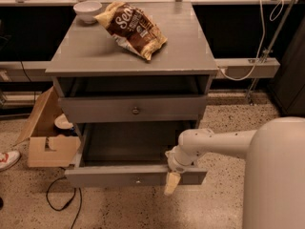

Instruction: Open middle drawer

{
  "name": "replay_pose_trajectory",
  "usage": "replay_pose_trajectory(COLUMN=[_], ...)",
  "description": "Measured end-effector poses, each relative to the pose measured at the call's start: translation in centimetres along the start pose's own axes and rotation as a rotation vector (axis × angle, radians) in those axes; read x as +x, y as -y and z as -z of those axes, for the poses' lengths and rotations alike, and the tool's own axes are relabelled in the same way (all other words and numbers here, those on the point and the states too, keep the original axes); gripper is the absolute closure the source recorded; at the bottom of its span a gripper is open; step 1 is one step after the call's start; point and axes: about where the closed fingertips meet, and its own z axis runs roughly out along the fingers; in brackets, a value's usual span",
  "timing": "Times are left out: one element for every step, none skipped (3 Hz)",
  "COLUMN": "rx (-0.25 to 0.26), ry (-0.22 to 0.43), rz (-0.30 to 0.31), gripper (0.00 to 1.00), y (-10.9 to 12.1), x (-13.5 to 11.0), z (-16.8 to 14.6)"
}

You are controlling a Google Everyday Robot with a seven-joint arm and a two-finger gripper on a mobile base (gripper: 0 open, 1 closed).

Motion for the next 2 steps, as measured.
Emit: replay_pose_trajectory(rx=[-0.005, 0.017], ry=[0.009, 0.026], rz=[-0.002, -0.021], gripper=[0.00, 0.23], y=[-0.4, -1.4], x=[0.2, 0.9], z=[0.1, 0.9])
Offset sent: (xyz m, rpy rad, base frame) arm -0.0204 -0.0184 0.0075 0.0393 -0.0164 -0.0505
